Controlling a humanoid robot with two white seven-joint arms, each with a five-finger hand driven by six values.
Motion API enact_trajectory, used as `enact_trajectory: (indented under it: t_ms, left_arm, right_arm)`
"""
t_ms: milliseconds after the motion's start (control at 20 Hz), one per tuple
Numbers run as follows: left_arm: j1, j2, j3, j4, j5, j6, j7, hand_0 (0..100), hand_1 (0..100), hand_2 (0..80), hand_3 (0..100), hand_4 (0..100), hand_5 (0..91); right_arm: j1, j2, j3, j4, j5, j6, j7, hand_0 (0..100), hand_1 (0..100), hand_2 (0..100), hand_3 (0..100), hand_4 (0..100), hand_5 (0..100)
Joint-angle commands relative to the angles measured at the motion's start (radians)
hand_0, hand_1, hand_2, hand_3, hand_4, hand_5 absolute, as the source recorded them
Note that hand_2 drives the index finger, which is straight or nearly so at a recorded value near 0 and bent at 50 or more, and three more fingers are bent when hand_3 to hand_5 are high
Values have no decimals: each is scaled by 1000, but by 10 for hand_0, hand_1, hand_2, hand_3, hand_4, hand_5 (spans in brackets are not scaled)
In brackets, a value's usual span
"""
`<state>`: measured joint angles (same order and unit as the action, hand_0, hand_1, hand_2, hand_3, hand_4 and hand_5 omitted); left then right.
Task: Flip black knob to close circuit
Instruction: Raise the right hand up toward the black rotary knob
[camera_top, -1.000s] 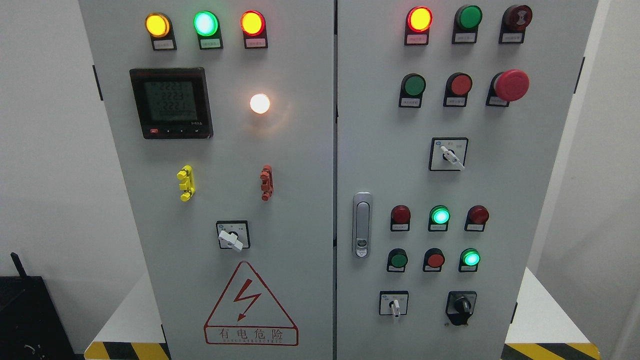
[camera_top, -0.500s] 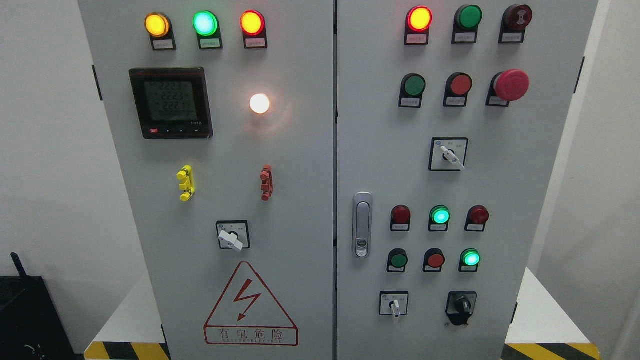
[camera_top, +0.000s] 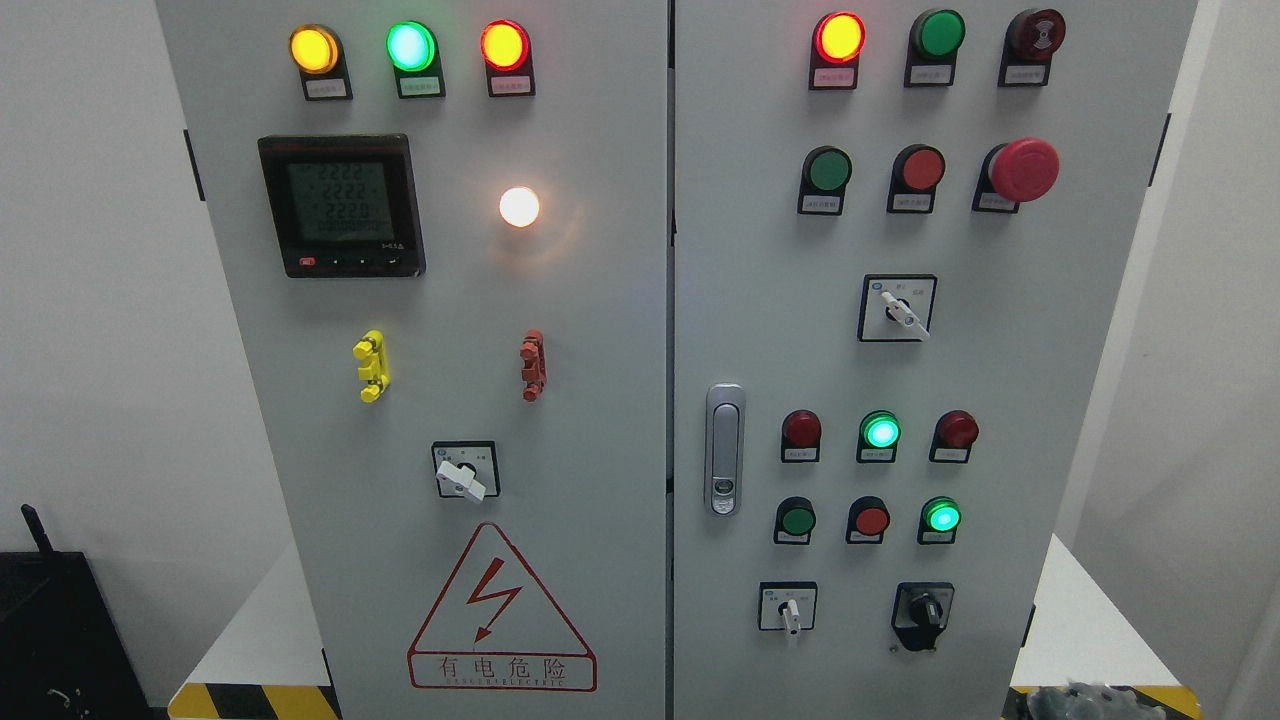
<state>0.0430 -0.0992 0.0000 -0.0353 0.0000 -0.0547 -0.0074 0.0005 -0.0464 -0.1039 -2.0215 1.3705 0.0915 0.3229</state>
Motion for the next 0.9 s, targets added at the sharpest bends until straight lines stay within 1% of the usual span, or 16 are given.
enact_trajectory:
  t_ms: [0, 100, 300, 450, 850]
  left_arm:
    - [0, 1, 11, 0, 8, 0, 0, 0, 0, 0, 48, 24, 0]
    - [0, -1, 11, 0, 8, 0, 0, 0, 0, 0, 48, 24, 0]
    - [0, -1, 11, 0, 8, 0, 0, 0, 0, 0, 48, 24, 0]
    - [0, 1, 11, 0, 8, 0, 0, 0, 0, 0, 49, 24, 0]
    - [0, -1, 11, 0, 8, 0, 0, 0, 0, 0, 48, 24, 0]
  right_arm:
    - [-57, -6, 119, 58, 65, 20, 2, 0, 0, 869, 1000, 795, 835]
    - [-74, -1, 119, 87, 65, 27, 2, 0, 0, 871, 1000, 794, 835]
    - [-85, 2, 122, 125, 64, 62, 1, 0, 0, 874, 1000, 793, 833]
    - [-96, 2, 116, 153, 62, 65, -7, 0, 0, 877, 1000, 793, 833]
    - [-120, 2, 105, 182, 55, 74, -8, 0, 0, 877, 1000, 791, 835]
